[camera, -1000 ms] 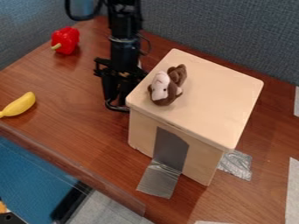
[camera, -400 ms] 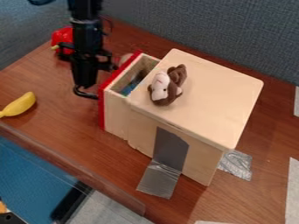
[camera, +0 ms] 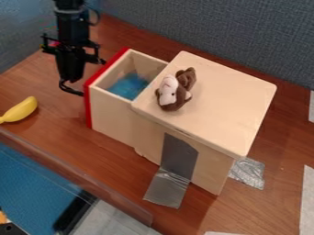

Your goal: Open the drawer

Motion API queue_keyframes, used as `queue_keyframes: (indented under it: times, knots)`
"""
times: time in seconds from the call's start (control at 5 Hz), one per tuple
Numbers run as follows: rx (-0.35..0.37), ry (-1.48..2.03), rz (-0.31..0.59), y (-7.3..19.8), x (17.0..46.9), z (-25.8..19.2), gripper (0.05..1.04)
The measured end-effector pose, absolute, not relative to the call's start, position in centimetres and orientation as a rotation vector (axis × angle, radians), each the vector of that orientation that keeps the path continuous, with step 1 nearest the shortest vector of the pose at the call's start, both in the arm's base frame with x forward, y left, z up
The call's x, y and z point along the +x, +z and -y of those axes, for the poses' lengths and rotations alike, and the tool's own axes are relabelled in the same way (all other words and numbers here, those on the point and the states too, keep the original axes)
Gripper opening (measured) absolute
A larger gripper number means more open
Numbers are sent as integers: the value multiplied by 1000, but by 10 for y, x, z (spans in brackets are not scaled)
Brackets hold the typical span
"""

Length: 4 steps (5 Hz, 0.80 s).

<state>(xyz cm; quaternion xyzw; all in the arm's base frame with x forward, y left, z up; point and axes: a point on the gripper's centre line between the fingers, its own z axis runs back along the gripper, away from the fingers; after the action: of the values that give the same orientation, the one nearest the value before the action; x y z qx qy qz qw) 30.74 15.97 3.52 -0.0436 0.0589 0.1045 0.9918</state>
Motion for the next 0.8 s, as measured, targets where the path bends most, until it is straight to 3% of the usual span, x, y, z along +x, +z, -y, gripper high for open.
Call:
queue_keyframes:
  times: [0.4,0.6,0.8]
  knots:
    - [-87,211,-117,38,310,-162,161]
    - [-73,223,-101,39,311,-166,369]
    - [-28,209,20,79,316,-167,672]
